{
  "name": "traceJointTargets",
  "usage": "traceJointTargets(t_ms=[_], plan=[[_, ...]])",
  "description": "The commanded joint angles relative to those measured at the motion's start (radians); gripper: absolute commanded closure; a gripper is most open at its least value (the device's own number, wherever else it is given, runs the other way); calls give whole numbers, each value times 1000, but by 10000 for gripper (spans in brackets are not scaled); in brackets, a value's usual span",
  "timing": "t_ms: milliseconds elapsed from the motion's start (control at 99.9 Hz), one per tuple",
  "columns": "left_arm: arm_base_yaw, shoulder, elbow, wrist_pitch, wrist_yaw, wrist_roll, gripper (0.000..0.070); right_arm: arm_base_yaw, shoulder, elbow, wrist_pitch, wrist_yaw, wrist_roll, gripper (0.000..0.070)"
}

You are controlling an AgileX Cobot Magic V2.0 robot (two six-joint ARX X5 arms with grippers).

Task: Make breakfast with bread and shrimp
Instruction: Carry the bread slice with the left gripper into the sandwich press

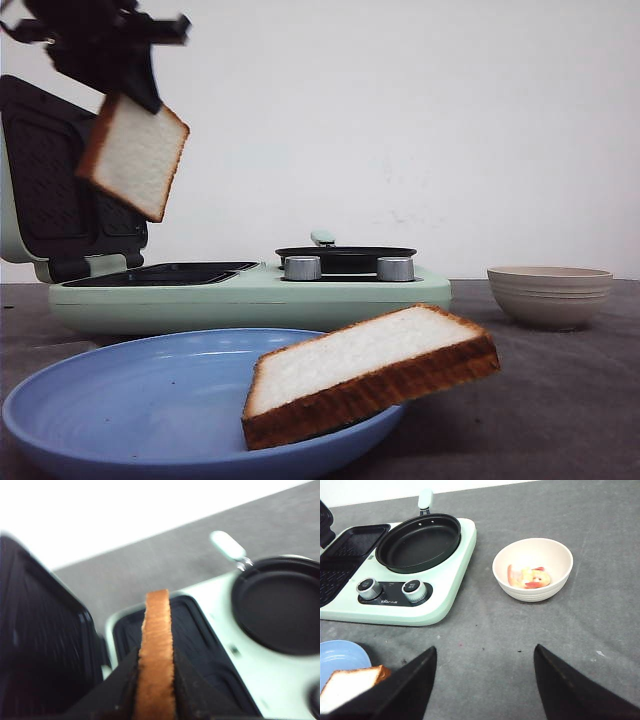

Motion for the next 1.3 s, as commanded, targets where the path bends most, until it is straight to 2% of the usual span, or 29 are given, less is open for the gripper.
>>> traceJointTargets(t_ms=[0, 300, 480, 901, 1041, 1291], plan=[[-6, 49, 48, 28, -30, 67, 697, 1, 3, 15, 10, -3, 3, 318], [-18, 237, 165, 129, -114, 229, 697, 1, 3, 15, 10, -3, 2, 318], [-25, 324, 174, 231, -163, 364, 697, 1, 3, 15, 10, -2, 2, 318], [-25, 473, 175, 393, -183, 578, 698, 1, 3, 15, 10, -2, 2, 318], [-25, 515, 175, 410, -184, 620, 698, 1, 3, 15, 10, -2, -1, 318], [-25, 548, 175, 438, -184, 620, 699, 1, 3, 15, 10, -2, -1, 318]])
